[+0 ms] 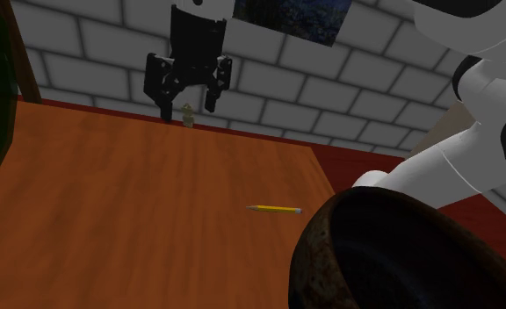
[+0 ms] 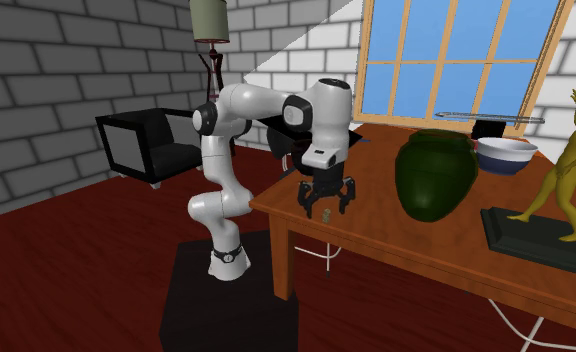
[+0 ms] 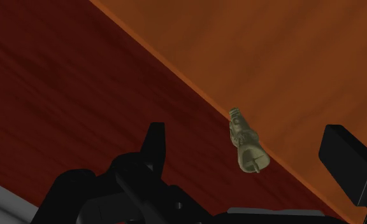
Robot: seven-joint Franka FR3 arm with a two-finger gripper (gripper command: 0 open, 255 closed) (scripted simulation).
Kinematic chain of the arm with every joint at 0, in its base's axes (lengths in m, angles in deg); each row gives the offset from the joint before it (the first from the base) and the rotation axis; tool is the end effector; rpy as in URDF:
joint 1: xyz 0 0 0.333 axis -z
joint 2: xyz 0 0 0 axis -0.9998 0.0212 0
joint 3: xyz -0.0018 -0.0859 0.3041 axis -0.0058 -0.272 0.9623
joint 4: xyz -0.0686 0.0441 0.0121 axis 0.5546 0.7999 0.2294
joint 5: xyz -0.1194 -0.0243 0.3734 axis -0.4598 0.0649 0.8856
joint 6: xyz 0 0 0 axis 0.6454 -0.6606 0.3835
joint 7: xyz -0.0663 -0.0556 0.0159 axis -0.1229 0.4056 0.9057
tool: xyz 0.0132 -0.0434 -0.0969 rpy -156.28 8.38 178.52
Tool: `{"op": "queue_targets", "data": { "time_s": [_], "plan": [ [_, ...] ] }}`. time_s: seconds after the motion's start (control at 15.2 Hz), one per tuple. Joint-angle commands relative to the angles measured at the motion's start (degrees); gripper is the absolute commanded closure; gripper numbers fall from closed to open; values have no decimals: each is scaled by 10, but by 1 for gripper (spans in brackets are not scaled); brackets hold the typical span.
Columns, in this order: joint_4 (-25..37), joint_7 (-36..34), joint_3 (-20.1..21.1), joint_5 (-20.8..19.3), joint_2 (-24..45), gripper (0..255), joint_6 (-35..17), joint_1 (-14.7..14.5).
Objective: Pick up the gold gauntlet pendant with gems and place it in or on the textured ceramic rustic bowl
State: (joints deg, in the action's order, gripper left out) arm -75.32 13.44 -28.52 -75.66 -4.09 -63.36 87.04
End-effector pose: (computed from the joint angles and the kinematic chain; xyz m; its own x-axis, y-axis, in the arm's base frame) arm 0.3663 0.2811 0.6234 0.9988 -0.0487 0.0018 -0.0487 -0.9988 -0.0037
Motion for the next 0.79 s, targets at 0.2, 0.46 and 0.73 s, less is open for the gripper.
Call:
{"op": "queue_targets", "data": {
  "time_s": [0.2, 0.46, 0.73],
  "plan": [
    [-1, 0, 1, 0, 1, 0, -2, 0],
    [-1, 0, 1, 0, 1, 255, -2, 0],
    [-1, 0, 1, 0, 1, 255, -2, 0]
  ]
}}
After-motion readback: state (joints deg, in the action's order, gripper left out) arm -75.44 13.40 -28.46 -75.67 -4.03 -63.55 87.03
